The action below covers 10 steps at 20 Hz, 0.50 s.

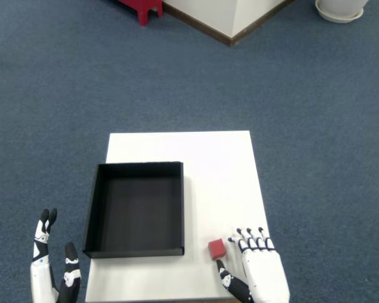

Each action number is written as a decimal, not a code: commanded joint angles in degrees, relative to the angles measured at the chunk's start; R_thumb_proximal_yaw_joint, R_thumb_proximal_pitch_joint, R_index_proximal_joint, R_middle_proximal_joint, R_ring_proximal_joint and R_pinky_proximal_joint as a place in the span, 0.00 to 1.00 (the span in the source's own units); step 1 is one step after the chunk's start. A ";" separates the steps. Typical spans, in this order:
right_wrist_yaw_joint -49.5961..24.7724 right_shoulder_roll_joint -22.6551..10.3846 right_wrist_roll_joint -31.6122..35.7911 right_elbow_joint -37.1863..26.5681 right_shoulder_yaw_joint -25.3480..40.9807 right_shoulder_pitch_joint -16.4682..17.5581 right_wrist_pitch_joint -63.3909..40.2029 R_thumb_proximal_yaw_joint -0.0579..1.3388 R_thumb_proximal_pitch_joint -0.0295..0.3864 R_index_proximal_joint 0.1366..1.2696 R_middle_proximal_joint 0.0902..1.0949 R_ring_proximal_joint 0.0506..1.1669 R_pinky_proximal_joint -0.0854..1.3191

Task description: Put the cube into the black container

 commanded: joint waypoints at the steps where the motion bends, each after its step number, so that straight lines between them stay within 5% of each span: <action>1: -0.70 -0.58 0.27 -0.03 -0.64 -2.15 0.65 0.45 0.31 0.27 0.14 0.15 0.08; 10: -1.29 -0.61 0.32 -1.25 -0.93 -2.71 0.61 0.40 0.22 0.25 0.13 0.14 0.05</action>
